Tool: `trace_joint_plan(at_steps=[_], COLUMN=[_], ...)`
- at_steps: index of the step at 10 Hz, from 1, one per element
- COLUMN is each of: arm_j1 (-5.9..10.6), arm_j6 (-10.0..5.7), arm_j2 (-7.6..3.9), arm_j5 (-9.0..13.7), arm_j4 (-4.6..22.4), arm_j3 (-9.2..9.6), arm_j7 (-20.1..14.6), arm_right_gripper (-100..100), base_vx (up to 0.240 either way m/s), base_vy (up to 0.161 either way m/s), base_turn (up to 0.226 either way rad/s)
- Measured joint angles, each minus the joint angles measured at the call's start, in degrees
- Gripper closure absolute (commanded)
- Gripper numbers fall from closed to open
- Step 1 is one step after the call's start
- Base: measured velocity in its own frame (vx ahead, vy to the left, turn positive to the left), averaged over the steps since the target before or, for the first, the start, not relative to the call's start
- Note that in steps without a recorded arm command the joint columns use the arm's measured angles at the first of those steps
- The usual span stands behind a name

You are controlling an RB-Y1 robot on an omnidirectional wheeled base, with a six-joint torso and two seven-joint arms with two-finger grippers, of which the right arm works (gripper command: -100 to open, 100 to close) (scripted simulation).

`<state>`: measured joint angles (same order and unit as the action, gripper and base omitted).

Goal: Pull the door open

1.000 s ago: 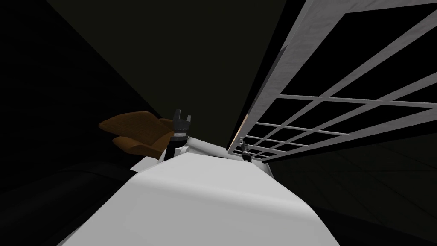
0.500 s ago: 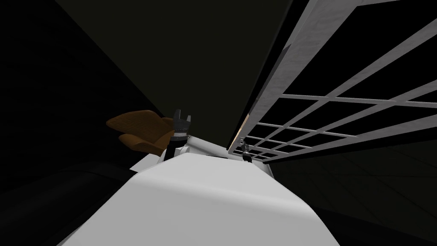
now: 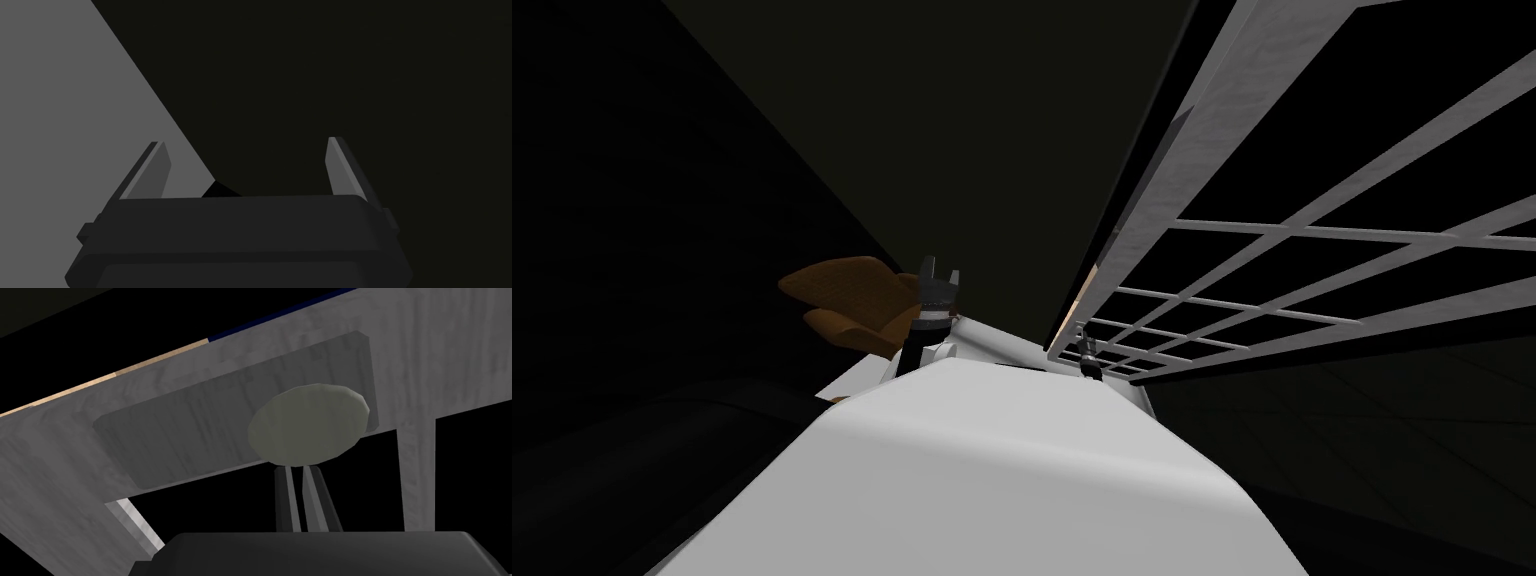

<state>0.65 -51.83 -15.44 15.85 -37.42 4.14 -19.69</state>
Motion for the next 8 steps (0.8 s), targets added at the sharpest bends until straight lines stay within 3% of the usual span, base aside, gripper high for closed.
trace_joint_plan(at_steps=[1, 2, 3, 5, 8], arm_j1=[0.67, 0.0, -0.86, -0.88, -0.98], arm_j6=[-1.03, -0.69, 0.3, 0.36, 0.59], arm_j2=[-0.43, -0.52, -0.84, -1.23, -0.58], arm_j5=[0.75, 1.21, 2.06, 3.22, 4.67], arm_j4=[1.74, 0.59, -1.08, -1.19, -1.94], arm_j3=[0.4, 0.52, 0.74, 0.69, 1.79], arm_j7=[-1.73, -2.75, -4.1, -6.71, -11.33], arm_right_gripper=[100, 100, -100, -100, -100], base_vx=[-0.035, -0.036, -0.035, -0.055, -0.05], base_vy=[-0.009, -0.009, -0.038, 0.003, 0.024], base_turn=[0.046, 0.1, 0.01, 0.05, 0.03])
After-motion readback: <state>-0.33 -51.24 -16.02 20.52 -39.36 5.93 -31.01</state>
